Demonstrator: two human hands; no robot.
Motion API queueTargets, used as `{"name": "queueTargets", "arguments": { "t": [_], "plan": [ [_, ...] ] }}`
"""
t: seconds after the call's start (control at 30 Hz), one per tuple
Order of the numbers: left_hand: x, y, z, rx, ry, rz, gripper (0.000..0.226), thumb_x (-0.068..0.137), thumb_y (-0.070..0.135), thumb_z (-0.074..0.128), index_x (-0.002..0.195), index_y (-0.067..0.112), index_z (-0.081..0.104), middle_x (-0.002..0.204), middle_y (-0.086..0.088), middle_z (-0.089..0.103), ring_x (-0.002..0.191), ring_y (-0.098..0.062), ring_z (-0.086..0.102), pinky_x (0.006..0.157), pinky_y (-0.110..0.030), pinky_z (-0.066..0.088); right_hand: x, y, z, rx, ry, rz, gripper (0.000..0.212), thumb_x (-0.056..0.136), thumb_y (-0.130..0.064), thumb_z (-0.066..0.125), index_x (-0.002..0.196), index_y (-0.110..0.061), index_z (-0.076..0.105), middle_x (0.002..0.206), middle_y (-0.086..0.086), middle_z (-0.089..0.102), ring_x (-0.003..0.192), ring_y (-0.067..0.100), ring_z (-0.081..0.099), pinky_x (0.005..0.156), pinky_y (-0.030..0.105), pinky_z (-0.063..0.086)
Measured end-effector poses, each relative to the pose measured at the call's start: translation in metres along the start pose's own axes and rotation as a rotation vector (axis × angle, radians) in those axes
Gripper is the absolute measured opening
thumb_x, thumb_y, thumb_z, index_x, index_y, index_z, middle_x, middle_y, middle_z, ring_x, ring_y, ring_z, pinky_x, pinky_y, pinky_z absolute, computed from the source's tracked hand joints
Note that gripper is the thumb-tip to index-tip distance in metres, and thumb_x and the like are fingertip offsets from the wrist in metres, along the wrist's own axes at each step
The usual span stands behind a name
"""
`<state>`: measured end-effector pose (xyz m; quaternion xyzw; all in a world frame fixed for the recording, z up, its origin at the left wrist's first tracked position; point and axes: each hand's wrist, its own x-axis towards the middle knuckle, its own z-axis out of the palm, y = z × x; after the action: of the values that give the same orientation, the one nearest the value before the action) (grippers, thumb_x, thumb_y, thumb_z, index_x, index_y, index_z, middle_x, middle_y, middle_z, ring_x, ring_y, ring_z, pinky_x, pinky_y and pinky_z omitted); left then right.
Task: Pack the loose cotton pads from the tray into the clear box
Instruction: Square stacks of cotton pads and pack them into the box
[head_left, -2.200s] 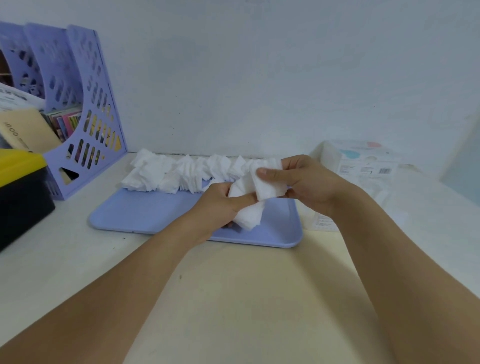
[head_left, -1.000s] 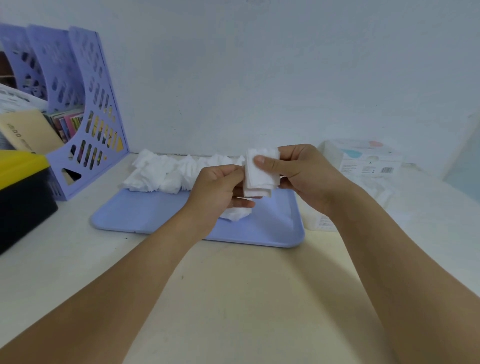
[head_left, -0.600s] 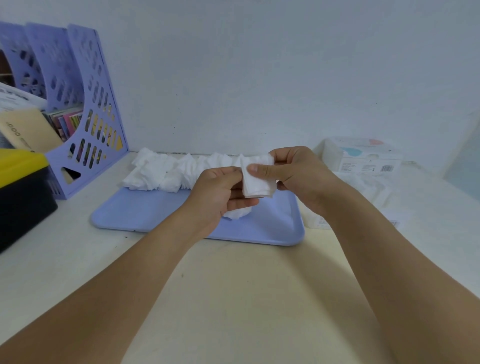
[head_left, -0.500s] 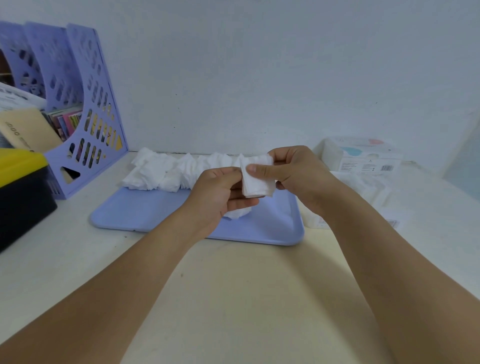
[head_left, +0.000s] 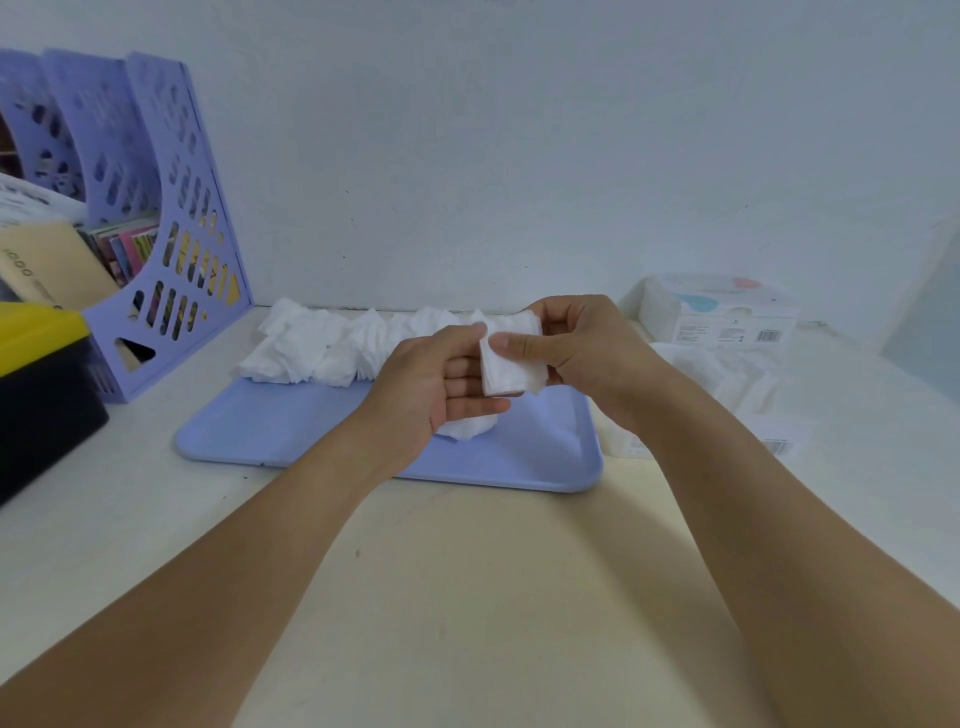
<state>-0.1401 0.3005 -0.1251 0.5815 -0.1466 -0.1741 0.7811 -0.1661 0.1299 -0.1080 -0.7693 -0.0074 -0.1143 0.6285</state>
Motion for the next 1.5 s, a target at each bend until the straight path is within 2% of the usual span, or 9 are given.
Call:
{"name": "queueTargets", "arguments": {
  "t": [0.07,0.17,0.27,0.5,0.8,1.03,1.2,1.33,1.5],
  "plan": [
    [0.000,-0.002,-0.002,0.045,-0.065,0.034,0.017,0.095,0.004,0.058,0.106,0.002,0.071,0.102,-0.020,0.075,0.091,-0.030,0.076,0.070,-0.028,0.061,0.000,-0.001,0.000,-0.030,0.064,-0.005,0.039,0.074,-0.014,0.089,0.103,0.001,0.067,0.087,0.014,0.069,0.076,0.021,0.068,0.069,0.037,0.060],
    [-0.001,-0.005,-0.005,0.090,-0.138,0.074,0.030,0.089,-0.011,0.061,0.114,0.004,0.069,0.108,-0.017,0.076,0.097,-0.025,0.075,0.075,-0.023,0.059,0.003,0.001,0.000,-0.149,0.193,-0.085,0.045,0.066,-0.022,0.095,0.089,-0.014,0.057,0.073,-0.003,0.053,0.060,0.009,0.049,0.056,0.025,0.048],
    [-0.001,-0.004,-0.005,0.067,-0.156,0.080,0.034,0.087,-0.014,0.062,0.113,0.006,0.069,0.108,-0.016,0.076,0.096,-0.025,0.075,0.076,-0.023,0.059,0.005,0.001,-0.002,-0.210,0.227,-0.173,0.045,0.066,-0.022,0.095,0.078,-0.018,0.052,0.068,-0.004,0.048,0.054,0.007,0.040,0.052,0.019,0.039],
    [0.000,-0.005,-0.006,0.081,-0.167,0.100,0.036,0.086,-0.009,0.066,0.117,0.009,0.067,0.110,-0.014,0.076,0.104,-0.027,0.073,0.079,-0.025,0.058,0.005,0.003,0.000,-0.254,0.200,-0.238,0.028,0.074,-0.022,0.089,0.074,-0.015,0.062,0.075,-0.002,0.062,0.059,0.008,0.053,0.059,0.025,0.046],
    [-0.001,-0.008,-0.004,0.194,-0.109,0.151,0.039,0.086,-0.004,0.072,0.123,0.008,0.067,0.110,-0.011,0.076,0.106,-0.024,0.072,0.079,-0.025,0.059,0.005,0.007,0.003,-0.273,0.182,-0.172,0.028,0.077,-0.030,0.087,0.082,-0.013,0.066,0.088,0.005,0.070,0.065,0.013,0.059,0.061,0.029,0.047],
    [0.000,-0.008,-0.004,0.225,-0.089,0.173,0.042,0.086,-0.007,0.070,0.126,0.005,0.065,0.110,-0.013,0.076,0.097,-0.017,0.074,0.074,-0.023,0.058,0.005,0.007,0.004,-0.235,0.101,-0.098,0.033,0.087,-0.025,0.079,0.118,-0.018,0.068,0.098,0.005,0.067,0.065,0.016,0.066,0.052,0.025,0.049],
    [0.001,-0.008,-0.003,0.233,-0.045,0.155,0.029,0.091,-0.005,0.067,0.113,0.013,0.070,0.104,-0.010,0.078,0.090,-0.019,0.074,0.070,-0.022,0.058,0.005,0.009,0.005,-0.226,0.160,-0.181,0.011,0.087,-0.013,0.077,0.097,-0.009,0.076,0.088,0.008,0.071,0.057,0.017,0.066,0.050,0.026,0.052],
    [0.002,-0.007,-0.003,0.190,0.002,0.116,0.027,0.092,-0.006,0.064,0.116,0.005,0.070,0.104,-0.013,0.077,0.087,-0.019,0.074,0.071,-0.022,0.059,0.005,0.006,0.006,-0.213,0.235,-0.241,0.006,0.088,-0.010,0.076,0.093,-0.010,0.077,0.085,0.006,0.073,0.061,0.021,0.071,0.049,0.025,0.054],
    [0.004,-0.007,-0.006,0.100,0.016,0.056,0.023,0.092,-0.005,0.064,0.112,0.003,0.072,0.104,-0.015,0.076,0.086,-0.019,0.073,0.077,-0.023,0.059,0.005,0.004,0.008,-0.225,0.299,-0.318,0.005,0.086,-0.012,0.077,0.086,-0.017,0.079,0.080,-0.006,0.075,0.067,0.014,0.071,0.054,0.025,0.056]
  ]
}}
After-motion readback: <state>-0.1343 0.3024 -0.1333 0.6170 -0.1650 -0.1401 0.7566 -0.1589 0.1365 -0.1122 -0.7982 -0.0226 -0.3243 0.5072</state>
